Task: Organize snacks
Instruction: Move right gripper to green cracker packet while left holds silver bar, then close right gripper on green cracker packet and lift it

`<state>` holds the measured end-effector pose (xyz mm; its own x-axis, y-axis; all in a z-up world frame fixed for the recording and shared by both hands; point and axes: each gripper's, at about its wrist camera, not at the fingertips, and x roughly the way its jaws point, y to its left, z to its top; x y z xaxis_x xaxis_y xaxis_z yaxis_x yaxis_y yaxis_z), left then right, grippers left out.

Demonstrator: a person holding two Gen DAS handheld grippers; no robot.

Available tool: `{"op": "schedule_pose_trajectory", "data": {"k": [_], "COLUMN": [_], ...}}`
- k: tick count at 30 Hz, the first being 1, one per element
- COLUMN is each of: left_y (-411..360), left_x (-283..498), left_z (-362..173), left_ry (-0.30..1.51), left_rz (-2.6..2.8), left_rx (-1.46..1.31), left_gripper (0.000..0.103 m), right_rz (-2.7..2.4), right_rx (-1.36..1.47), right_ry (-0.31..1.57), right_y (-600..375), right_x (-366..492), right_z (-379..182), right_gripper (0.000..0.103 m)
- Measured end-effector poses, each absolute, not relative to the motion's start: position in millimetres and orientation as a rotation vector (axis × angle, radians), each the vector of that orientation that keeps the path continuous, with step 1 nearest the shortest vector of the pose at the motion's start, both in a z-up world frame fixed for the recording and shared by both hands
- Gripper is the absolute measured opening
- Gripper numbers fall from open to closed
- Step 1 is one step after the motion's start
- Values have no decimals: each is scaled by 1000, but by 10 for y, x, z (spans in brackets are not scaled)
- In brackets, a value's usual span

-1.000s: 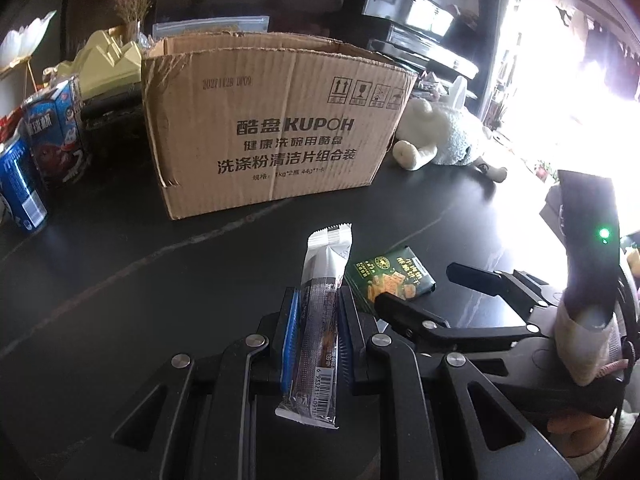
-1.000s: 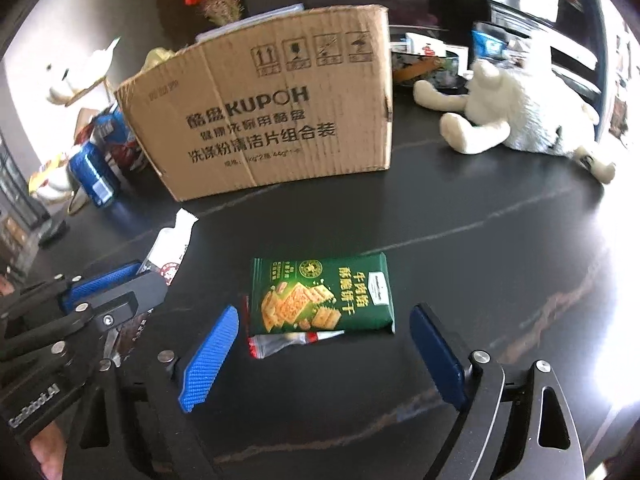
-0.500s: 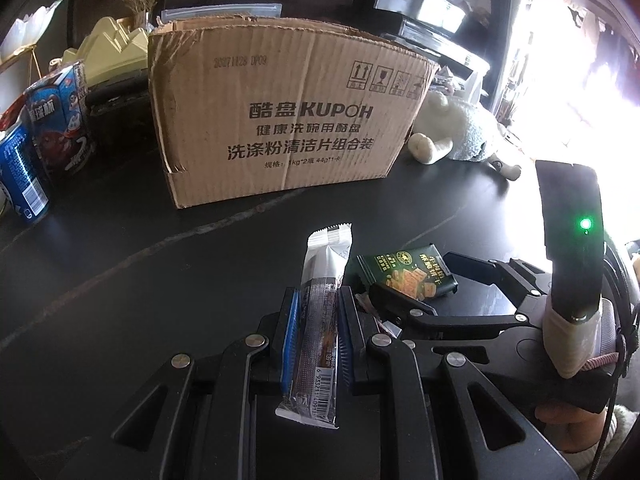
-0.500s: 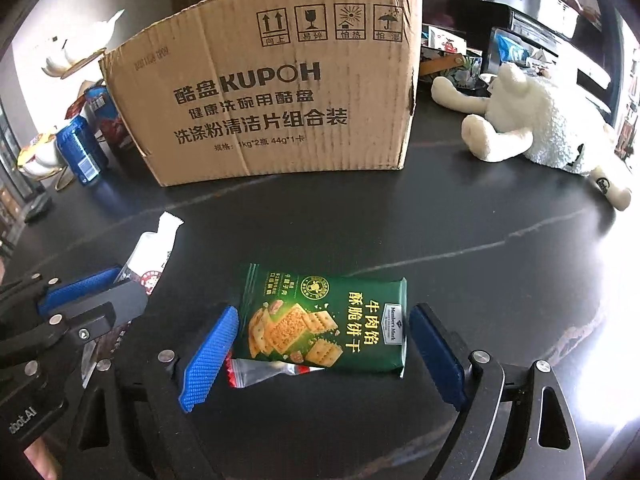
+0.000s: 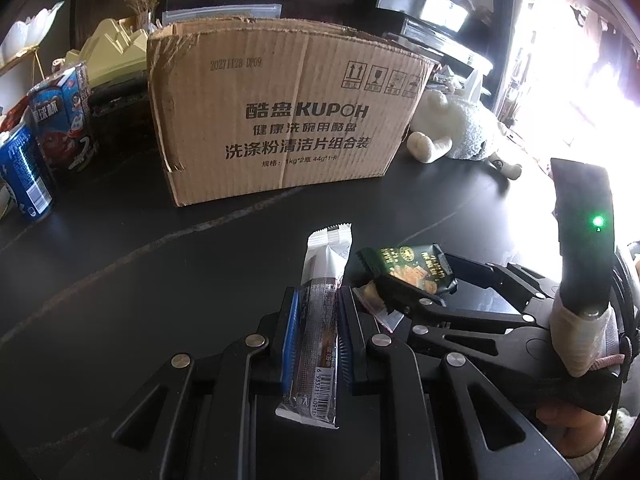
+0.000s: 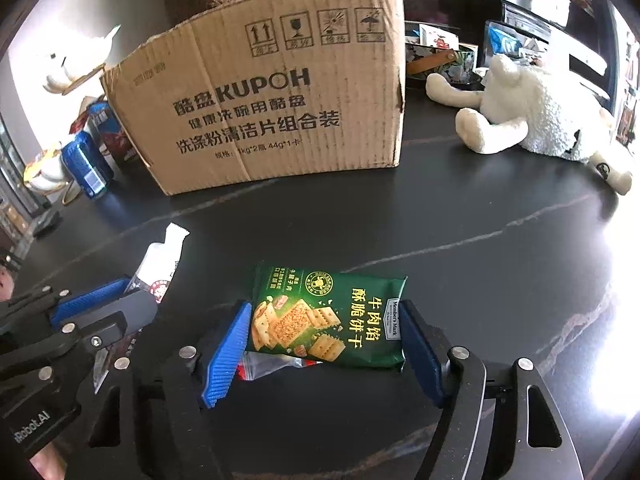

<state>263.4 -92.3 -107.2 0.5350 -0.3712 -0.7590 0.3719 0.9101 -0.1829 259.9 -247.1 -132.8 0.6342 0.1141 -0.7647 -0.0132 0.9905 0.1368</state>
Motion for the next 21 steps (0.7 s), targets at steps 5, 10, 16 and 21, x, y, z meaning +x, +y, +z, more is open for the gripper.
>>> {"op": "schedule_pose_trajectory", "data": {"k": [5, 10, 16, 21], "left_y": [-937, -912, -853, -803], "left_x": [2579, 2528, 2476, 2469], "left_z": [-992, -860, -642, -436], "left_ry": [886, 864, 818, 776], "left_rz": [-446, -444, -435, -429], "left_rx": [1, -9, -12, -18], "left_gripper": [19, 19, 19, 19], "right_rz": [78, 83, 97, 102], "right_rx": [138, 132, 127, 118], "right_ry": [849, 801, 743, 696], "right_y": [-2506, -2488, -2465, -2447], "right_x": [2522, 2426, 2339, 2313], "right_z": [-1217, -1028, -762, -523], "right_gripper": [73, 73, 73, 73]}}
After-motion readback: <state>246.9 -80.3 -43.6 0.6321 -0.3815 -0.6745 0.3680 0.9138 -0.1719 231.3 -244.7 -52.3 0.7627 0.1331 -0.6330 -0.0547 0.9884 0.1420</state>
